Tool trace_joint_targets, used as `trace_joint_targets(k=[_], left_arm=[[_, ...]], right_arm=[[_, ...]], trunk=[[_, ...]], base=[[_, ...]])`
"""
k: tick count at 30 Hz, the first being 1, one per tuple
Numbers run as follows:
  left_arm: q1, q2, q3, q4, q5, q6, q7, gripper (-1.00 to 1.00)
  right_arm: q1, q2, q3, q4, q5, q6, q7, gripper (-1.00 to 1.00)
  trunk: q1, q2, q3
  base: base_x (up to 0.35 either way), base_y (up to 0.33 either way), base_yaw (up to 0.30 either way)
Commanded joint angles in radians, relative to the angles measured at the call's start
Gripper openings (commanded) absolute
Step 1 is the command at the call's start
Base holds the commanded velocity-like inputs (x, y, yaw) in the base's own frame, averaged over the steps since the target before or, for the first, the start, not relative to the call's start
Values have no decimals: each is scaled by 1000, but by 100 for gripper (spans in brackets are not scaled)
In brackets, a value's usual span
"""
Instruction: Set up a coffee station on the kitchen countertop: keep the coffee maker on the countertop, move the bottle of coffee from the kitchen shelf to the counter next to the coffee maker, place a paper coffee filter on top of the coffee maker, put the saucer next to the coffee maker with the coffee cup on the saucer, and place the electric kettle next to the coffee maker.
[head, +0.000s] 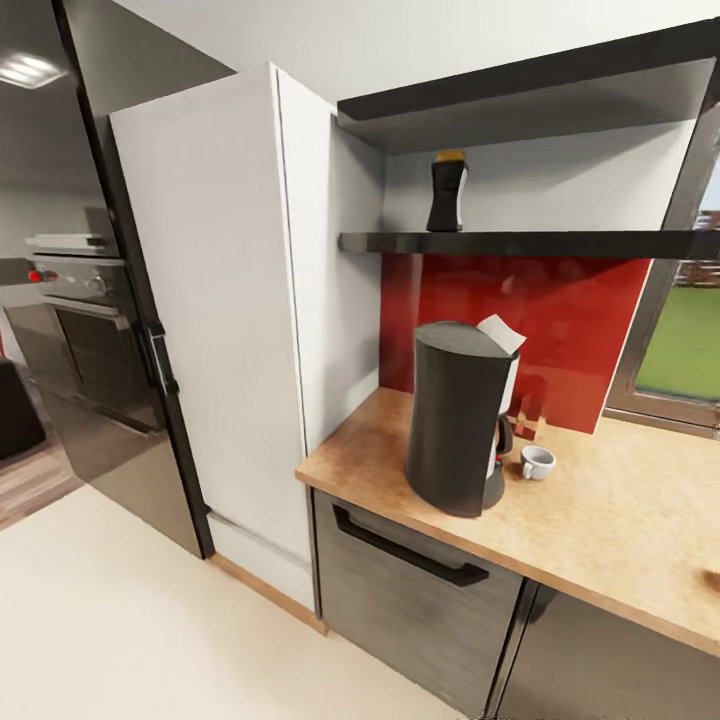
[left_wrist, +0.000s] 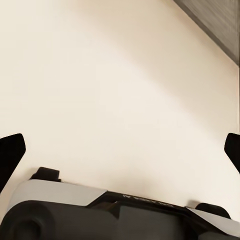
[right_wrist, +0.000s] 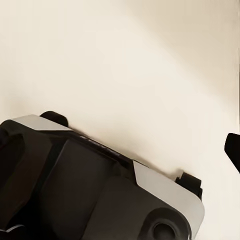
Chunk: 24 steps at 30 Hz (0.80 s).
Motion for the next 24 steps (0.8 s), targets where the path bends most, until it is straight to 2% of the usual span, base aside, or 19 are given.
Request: trace_joint_targets(k=[1, 12, 24], left_arm=[[0, -1, 3, -2, 4, 0, -1, 100], [0, -1, 3, -2, 4, 0, -1, 100], [0, -1, 2, -2, 4, 0, -2, 100]], right_arm=[[-1, 0, -8, 0, 10, -3, 4, 100], [-1, 0, -8, -1, 11, -3, 3, 100], [-1, 0, -8, -1, 11, -3, 3, 100]], trunk=[[0, -1, 0], [0, -1, 7], [0, -1, 11]], base=[[0, 11, -214], [0, 23, -227], [0, 271, -112]])
